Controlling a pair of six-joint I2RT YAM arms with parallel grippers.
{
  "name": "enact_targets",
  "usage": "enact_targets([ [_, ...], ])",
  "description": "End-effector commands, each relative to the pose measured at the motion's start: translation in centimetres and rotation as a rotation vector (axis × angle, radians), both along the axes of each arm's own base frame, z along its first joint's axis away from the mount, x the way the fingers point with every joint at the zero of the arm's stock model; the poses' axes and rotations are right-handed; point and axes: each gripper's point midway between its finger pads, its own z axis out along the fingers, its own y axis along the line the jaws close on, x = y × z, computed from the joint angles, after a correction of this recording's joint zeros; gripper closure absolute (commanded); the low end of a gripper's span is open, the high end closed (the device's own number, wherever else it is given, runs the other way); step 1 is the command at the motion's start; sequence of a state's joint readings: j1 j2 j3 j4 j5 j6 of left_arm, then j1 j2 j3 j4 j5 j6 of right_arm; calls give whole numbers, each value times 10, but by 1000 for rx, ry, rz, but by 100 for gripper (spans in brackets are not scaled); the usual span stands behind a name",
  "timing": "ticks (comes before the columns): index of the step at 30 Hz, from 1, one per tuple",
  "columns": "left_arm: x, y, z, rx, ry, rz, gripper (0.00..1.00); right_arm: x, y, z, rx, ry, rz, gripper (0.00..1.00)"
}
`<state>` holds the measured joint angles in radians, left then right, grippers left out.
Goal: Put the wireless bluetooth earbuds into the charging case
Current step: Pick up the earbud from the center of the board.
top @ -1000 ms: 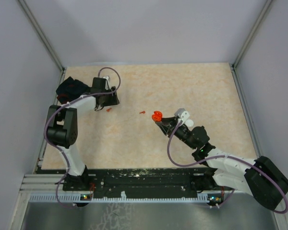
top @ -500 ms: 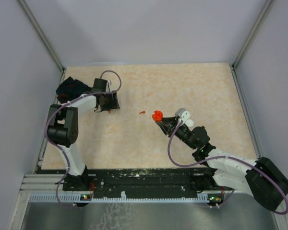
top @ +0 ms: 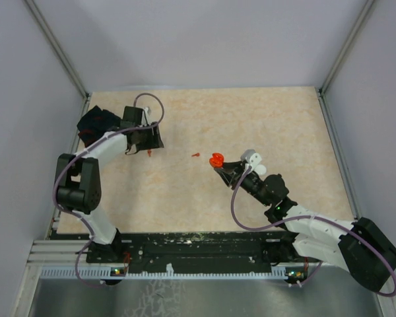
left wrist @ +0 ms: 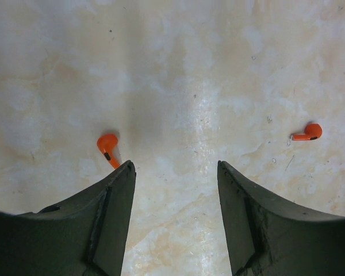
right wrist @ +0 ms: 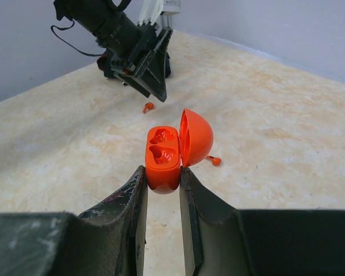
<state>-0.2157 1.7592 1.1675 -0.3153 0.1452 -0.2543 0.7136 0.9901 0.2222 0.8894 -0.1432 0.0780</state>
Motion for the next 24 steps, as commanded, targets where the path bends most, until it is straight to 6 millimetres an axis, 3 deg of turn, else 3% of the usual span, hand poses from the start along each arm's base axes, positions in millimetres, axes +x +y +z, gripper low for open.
enact_targets([
  [1,8,16,23,69,-65,41,36,-3,1,20,42,-58,6,100],
  [9,13,36,1,185,13,103,42,-3,2,18,31,-58,2,100],
  [16,20,39,-17,220,66,103,52,-3,2,18,23,-63,-4,100],
  [24,20,43,-28,250,97,102,56,-3,3,17,15,-63,-5,100],
])
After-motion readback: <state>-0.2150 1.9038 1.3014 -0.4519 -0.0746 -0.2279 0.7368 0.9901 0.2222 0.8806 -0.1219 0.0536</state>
